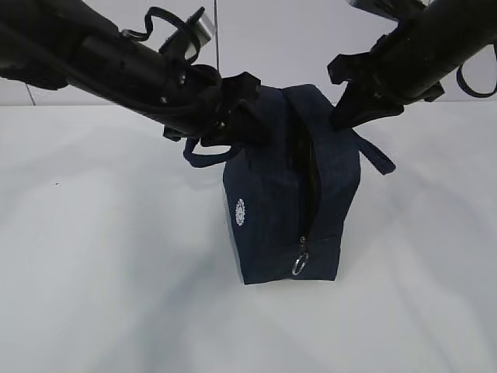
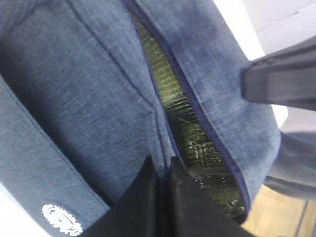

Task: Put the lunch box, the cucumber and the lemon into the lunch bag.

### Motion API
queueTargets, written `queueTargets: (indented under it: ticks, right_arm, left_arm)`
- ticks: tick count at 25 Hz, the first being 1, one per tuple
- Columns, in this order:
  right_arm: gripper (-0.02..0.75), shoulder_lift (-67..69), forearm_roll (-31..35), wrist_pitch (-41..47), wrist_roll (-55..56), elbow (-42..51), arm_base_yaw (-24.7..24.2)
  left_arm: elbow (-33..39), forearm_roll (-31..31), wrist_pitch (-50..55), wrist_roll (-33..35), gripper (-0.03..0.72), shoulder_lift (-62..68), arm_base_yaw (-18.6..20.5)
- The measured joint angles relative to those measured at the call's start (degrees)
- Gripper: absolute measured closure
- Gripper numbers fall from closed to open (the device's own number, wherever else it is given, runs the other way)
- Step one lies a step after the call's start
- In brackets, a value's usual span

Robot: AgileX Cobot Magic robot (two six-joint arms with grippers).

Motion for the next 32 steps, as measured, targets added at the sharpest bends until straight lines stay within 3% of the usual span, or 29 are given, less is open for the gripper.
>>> queueTargets:
  ticks: [27, 30, 32]
  right_arm:
    - [0.736, 1.49, 0.01, -1.49, 0.0, 0.0, 0.0]
    - [0.685, 1.49, 0.22, -1.59, -0.15, 0.0, 0.0]
    - [0.61, 1.49, 0.34, -1.59, -0.64, 0.0, 0.0]
  left_arm:
    - [-0.14, 0.13, -5.73, 2.55, 0.69, 1.83, 0.0]
    - [-0.14, 0.97, -5.73, 2.69, 0.69, 1.83, 0.0]
    - [-0.14, 1.16, -5.73, 2.69, 0.69, 1.83, 0.0]
